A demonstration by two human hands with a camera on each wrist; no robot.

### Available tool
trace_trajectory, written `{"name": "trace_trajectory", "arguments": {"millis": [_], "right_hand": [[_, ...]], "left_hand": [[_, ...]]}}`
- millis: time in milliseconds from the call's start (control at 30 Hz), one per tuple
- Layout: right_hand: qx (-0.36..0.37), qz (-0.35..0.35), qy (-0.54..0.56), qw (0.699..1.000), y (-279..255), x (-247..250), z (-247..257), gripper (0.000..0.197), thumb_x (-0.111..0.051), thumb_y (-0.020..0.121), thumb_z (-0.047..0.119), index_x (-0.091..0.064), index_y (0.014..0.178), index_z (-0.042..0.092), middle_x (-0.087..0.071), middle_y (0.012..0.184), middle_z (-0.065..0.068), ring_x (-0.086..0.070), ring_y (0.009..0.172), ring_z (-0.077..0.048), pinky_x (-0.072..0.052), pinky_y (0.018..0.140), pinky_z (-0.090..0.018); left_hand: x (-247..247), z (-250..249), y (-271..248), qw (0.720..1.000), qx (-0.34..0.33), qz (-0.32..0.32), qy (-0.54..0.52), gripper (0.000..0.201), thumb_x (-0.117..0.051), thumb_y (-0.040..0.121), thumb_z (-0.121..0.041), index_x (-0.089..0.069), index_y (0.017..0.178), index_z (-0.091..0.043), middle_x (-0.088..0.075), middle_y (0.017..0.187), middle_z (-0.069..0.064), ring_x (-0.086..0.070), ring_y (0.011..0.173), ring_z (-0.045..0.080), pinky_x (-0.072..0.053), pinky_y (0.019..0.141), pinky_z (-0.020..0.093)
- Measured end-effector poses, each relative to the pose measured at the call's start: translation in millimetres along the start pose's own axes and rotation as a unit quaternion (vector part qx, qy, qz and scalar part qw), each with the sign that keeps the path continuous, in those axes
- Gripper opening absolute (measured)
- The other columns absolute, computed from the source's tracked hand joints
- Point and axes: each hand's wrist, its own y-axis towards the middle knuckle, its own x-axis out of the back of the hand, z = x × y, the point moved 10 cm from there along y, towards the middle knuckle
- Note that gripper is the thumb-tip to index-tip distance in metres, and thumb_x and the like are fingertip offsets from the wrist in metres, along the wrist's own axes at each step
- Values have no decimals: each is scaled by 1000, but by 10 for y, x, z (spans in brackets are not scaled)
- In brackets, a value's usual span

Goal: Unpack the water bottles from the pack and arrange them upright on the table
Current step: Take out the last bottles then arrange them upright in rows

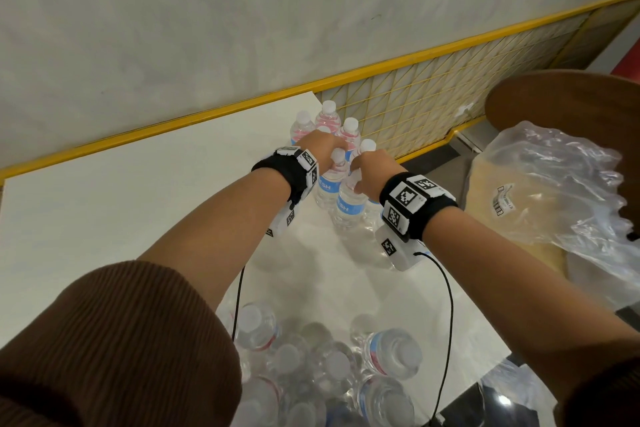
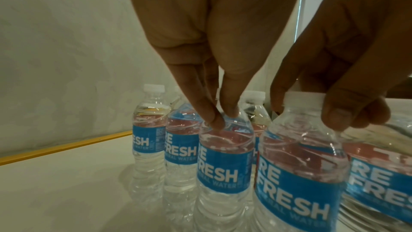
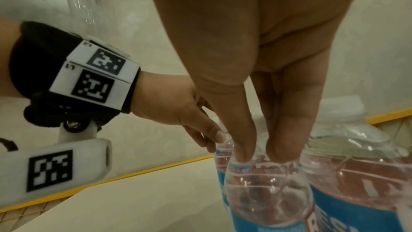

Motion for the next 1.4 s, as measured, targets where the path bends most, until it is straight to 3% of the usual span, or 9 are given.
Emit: {"name": "trace_trajectory", "arguments": {"millis": [300,433,500,633,767,900,1000,1167,1400], "right_hand": [[-54,-7,60,997,-51,121,-324,41,-51,90,3,-51,131,5,-56,129,-15,-58,114,-30,-51,92,-34],[-31,31,99,994,-46,-17,-224,43,-62,87,15,-55,129,15,-60,116,-9,-66,88,-25,-52,65,-24],[-16,48,67,996,-12,-88,-151,40,-62,86,19,-57,125,13,-61,113,-11,-61,84,-25,-34,49,-17],[-32,65,39,997,-4,-122,-164,11,-63,84,13,-54,78,18,-49,80,-4,-47,61,-16,-25,46,-20],[-28,59,33,997,-14,-109,-155,45,-62,85,16,-29,55,24,-40,65,1,-45,71,-21,-28,48,-20],[-30,51,58,997,-32,-58,-123,5,-60,88,13,-64,89,10,-55,87,-8,-52,93,-26,-44,65,-27],[-30,40,74,996,-15,-56,-128,39,-60,90,14,-57,128,7,-59,123,-15,-57,116,-30,-48,94,-34],[-32,34,85,995,-39,-49,-145,37,-62,89,16,-59,124,6,-61,120,-14,-60,109,-29,-48,79,-28],[-46,29,120,991,-21,-69,-193,42,-65,87,15,-58,128,8,-59,124,-14,-61,109,-30,-53,92,-35]], "left_hand": [[-62,86,-69,1000,-8,11,-17,43,-52,94,-19,-48,137,-19,-59,129,12,-55,117,32,-43,97,36],[-129,91,-37,999,2,3,-53,42,-53,95,-28,-49,136,-18,-60,126,13,-56,114,31,-43,94,32],[-152,93,-29,997,11,7,-70,43,-53,95,-27,-48,136,-17,-60,125,15,-56,114,31,-44,96,34],[-151,129,-12,996,14,7,-85,44,-55,94,-28,-48,137,-18,-60,127,14,-56,117,29,-43,98,34],[-160,155,0,995,18,8,-96,44,-55,94,-27,-49,137,-18,-61,124,13,-56,117,28,-43,98,33],[-166,128,16,995,16,8,-94,42,-55,94,-26,-50,135,-17,-59,126,14,-55,117,29,-44,98,34],[-172,116,25,995,18,5,-94,41,-55,94,-24,-50,134,-15,-58,126,15,-55,117,30,-44,98,34],[-155,134,27,995,27,-8,-99,43,-55,94,-23,-49,135,-14,-58,125,16,-55,116,30,-44,98,35],[-153,97,24,993,25,-9,-111,43,-53,95,-21,-48,137,-14,-58,127,17,-53,118,31,-44,100,38]]}}
